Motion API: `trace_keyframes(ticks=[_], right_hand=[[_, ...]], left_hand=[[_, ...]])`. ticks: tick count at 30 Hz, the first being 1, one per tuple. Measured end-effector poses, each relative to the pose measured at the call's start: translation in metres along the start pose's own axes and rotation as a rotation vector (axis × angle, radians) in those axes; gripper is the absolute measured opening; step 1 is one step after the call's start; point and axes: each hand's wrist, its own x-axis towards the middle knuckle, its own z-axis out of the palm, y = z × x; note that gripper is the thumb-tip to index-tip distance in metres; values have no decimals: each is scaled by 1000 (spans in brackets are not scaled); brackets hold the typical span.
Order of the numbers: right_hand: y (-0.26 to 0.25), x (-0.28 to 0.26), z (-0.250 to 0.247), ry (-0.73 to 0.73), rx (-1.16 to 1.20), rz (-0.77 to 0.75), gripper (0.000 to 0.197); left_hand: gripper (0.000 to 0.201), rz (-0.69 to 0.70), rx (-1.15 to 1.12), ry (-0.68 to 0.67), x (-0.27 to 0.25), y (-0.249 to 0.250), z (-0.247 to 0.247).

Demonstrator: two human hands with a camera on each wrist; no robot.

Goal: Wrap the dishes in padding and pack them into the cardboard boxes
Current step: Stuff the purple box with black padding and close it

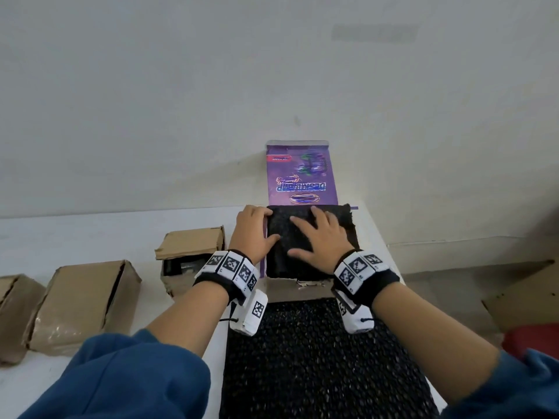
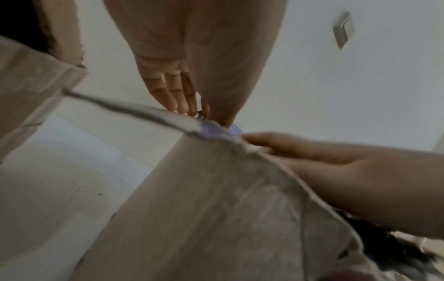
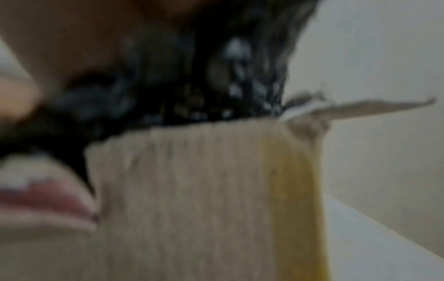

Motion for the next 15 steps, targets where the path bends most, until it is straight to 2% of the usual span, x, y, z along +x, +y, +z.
trace_keyframes(ticks=[4,7,9,13,15], right_hand=[[-3,13,24,-242,-23,58,87],[-3,18,36,-343,-42,72,88],[-3,19,34,-357,-46,66,88],[3,16,7,-251,-150,46,94],[6,11,3,-314,-150,68,98]], left_hand=[[43,13,41,3,-6,-10,5],[41,6,18,-2,-8,-14,7],[41,8,17,-7,-10,-16,8],[39,4,-7,-13,-10,-18,10],[38,-7,-31,-11,-10,-18,11]])
